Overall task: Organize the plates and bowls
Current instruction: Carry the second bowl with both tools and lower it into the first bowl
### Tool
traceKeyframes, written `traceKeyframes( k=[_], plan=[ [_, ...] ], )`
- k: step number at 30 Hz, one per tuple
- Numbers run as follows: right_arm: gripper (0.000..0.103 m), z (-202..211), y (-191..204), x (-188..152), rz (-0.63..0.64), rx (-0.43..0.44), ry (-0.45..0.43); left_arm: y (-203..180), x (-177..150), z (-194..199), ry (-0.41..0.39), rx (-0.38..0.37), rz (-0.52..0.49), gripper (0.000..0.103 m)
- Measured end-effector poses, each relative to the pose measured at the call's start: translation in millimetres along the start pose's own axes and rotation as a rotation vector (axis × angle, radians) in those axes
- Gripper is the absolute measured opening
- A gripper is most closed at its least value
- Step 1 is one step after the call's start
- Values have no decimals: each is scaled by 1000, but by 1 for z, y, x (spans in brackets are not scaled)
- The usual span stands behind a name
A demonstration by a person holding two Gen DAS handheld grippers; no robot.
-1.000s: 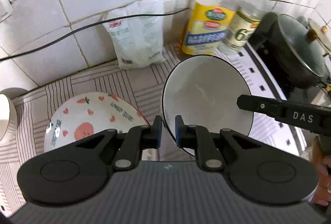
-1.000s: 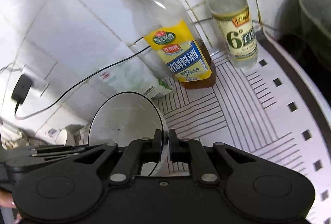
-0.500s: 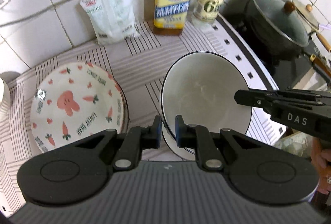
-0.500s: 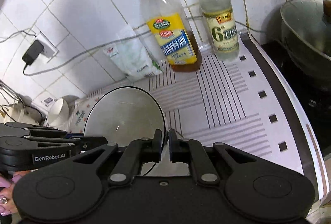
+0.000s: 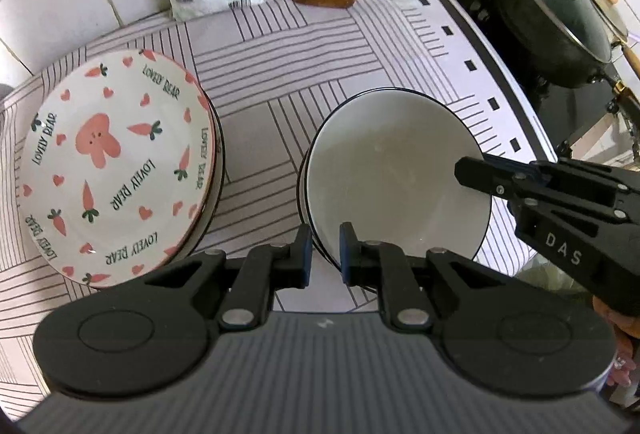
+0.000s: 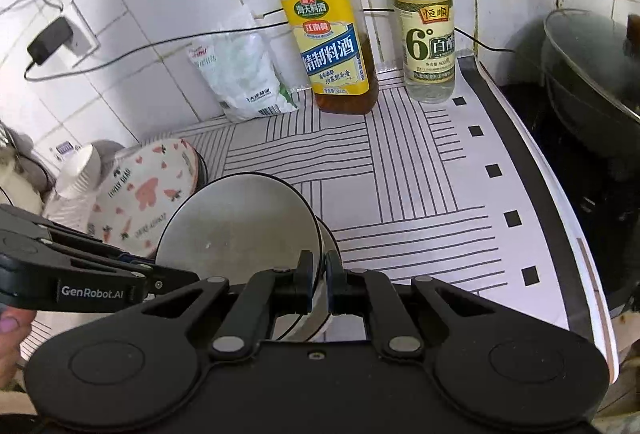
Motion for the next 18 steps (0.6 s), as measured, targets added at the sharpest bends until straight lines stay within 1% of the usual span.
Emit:
traceKeyframes(
  k=[4, 10, 16, 18],
  plan=[
    [9, -6, 2, -4, 47, -24, 8, 0, -3, -6, 28, 3, -4, 13],
    [10, -12, 6, -7, 121, -79, 7, 0, -5, -10, 38, 2, -3, 14],
    [11, -17, 5, -7, 134, -106, 19, 0, -5, -7, 30, -21, 10, 15],
    [14, -15, 6, -6, 129, -103, 24, 0, -7, -3, 29, -34, 18, 15]
  ],
)
Point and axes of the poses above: each gripper's, at about its wrist camera, not at the fingertips, and z roughly against the way its jaws point, y to its left, x to its top, the point moved 9 cm from there along -z, roughly the way its jaws point, and after that the axes turned 3 degrees about -z, right-handed, at the moved point
